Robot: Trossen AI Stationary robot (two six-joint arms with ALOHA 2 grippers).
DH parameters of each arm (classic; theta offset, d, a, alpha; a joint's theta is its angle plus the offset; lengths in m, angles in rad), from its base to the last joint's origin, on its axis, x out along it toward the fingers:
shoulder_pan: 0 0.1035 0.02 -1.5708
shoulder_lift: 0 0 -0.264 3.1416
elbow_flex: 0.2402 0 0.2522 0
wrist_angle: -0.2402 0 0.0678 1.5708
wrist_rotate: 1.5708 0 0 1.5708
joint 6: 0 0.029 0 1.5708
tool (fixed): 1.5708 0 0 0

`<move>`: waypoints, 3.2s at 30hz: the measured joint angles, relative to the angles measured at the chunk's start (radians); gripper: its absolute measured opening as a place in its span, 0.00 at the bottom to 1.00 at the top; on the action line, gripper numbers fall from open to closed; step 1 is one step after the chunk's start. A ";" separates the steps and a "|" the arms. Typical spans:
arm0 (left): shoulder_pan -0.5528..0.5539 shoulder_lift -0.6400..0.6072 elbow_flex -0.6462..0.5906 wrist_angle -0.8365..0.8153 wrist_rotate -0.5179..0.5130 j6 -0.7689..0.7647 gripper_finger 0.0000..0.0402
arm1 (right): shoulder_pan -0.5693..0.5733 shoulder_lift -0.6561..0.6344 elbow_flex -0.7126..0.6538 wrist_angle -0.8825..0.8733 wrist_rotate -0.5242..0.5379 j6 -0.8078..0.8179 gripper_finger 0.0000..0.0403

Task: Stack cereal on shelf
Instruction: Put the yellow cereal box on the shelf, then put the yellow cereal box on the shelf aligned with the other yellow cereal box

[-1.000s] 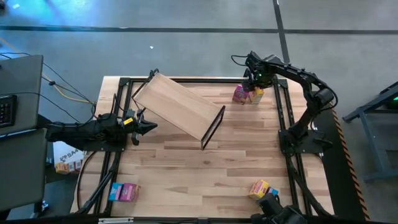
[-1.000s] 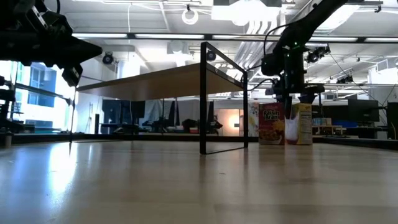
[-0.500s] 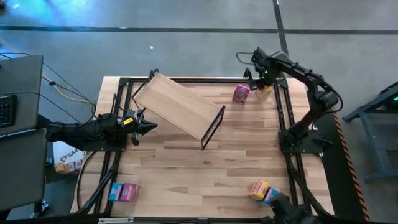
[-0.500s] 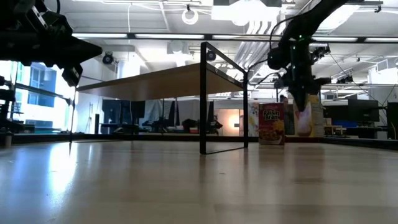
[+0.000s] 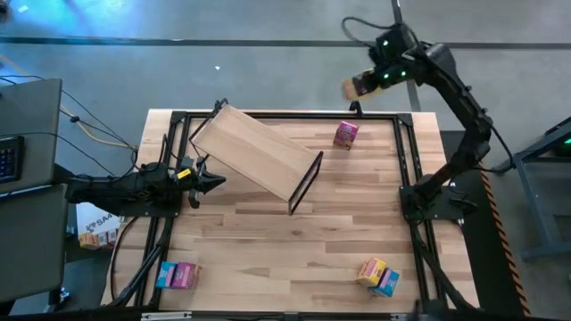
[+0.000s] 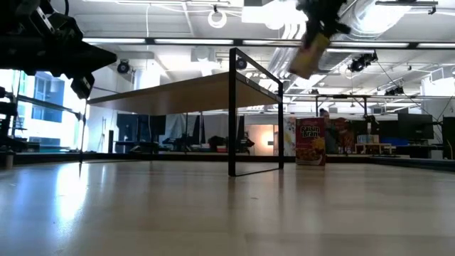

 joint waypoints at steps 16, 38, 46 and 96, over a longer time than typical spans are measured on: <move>0.000 0.000 0.000 0.000 0.000 0.000 0.00 | 0.655 0.194 0.124 -0.006 0.149 0.278 0.29; 0.000 0.000 0.000 0.000 0.000 0.000 0.00 | 0.640 0.339 0.132 -0.123 0.146 0.216 0.29; 0.000 0.000 0.000 0.000 0.000 0.000 0.00 | 0.626 0.349 0.131 -0.118 0.129 0.201 0.29; 0.000 0.000 0.000 0.000 0.000 0.000 0.00 | 0.574 0.361 0.357 -0.091 -0.018 -0.059 0.60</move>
